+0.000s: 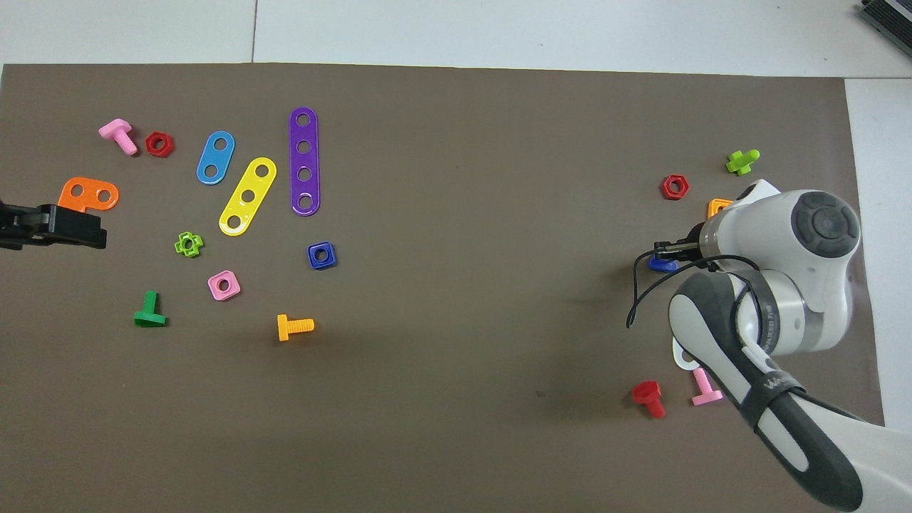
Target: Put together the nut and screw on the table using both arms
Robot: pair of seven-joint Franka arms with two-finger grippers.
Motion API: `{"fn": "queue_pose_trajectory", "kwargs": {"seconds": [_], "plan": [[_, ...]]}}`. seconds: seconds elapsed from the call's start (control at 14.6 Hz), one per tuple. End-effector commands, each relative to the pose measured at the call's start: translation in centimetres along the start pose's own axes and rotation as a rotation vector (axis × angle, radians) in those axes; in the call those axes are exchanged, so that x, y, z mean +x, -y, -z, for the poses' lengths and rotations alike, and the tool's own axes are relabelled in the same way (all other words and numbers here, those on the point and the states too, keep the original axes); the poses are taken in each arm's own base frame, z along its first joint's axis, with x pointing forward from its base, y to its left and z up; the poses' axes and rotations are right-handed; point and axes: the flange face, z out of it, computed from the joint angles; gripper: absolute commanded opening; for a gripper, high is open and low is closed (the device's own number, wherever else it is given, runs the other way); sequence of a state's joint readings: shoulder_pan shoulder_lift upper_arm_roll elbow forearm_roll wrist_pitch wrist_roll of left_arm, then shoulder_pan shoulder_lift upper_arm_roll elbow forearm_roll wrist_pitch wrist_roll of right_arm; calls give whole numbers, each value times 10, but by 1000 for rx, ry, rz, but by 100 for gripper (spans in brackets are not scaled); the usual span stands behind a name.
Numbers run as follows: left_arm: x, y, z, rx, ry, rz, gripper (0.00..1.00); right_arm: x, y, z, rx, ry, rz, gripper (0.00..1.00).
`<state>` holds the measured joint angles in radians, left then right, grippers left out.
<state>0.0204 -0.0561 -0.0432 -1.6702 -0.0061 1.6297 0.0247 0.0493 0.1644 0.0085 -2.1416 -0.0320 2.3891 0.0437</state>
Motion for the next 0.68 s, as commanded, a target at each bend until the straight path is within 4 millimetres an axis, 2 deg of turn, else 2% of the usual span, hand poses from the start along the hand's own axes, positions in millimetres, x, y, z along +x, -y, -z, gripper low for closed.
{"fn": "queue_pose_trajectory", "kwargs": {"seconds": [0.0, 0.27, 0.41, 0.55, 0.61], "plan": [[-8, 2, 1, 7, -1, 6, 100, 10, 39, 23, 23, -11, -54, 0], [-8, -3, 1, 7, -4, -5, 100, 0, 145, 33, 43, -41, -199, 0], [-6, -11, 3, 9, -18, -28, 100, 2, 194, 28, 53, -42, -257, 0], [-5, -16, 3, 9, -25, -39, 100, 3, 224, 34, 66, -53, -285, 0], [-1, -28, 4, 7, -56, -59, 100, 2, 234, 37, 73, -58, -295, 0]]}}
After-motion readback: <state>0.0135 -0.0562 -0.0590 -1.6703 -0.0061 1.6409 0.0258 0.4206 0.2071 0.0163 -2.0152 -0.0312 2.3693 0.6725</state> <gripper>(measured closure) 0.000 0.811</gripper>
